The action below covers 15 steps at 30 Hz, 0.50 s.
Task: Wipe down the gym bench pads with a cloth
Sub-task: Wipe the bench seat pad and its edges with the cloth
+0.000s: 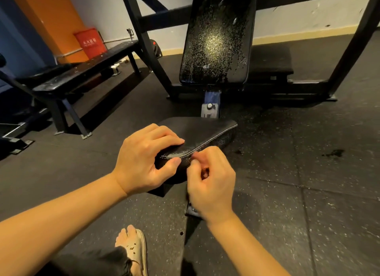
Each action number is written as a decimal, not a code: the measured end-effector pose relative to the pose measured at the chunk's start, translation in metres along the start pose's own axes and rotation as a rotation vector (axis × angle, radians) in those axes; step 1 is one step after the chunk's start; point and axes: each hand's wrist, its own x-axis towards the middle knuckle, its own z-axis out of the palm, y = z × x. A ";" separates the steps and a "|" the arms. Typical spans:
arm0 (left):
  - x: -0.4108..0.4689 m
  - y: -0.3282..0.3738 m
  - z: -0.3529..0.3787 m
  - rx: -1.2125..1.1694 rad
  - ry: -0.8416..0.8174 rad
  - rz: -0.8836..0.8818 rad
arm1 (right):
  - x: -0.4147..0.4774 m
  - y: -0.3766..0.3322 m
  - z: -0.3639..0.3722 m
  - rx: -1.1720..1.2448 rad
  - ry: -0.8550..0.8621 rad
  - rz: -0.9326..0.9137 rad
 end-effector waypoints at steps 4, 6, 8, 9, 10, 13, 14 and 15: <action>0.000 0.000 0.000 0.008 0.001 -0.006 | 0.004 0.031 -0.004 0.005 0.012 0.137; -0.001 0.000 0.000 0.008 0.000 -0.007 | 0.003 0.031 -0.005 0.001 0.017 0.152; 0.000 -0.001 0.001 -0.003 -0.003 -0.008 | 0.000 0.010 0.000 0.061 0.016 0.057; 0.000 0.000 0.001 -0.004 -0.004 -0.009 | -0.001 0.009 0.002 0.087 0.017 0.042; 0.000 0.000 0.001 -0.002 -0.004 -0.008 | 0.000 0.017 0.002 0.096 0.029 0.076; -0.001 0.001 0.001 0.015 0.006 -0.005 | 0.011 0.037 -0.004 0.054 0.030 0.213; 0.000 0.001 0.001 0.013 0.004 -0.005 | 0.012 0.031 -0.003 0.059 0.030 0.171; 0.000 0.000 0.001 0.006 0.002 -0.007 | 0.012 0.019 -0.002 0.077 0.032 0.104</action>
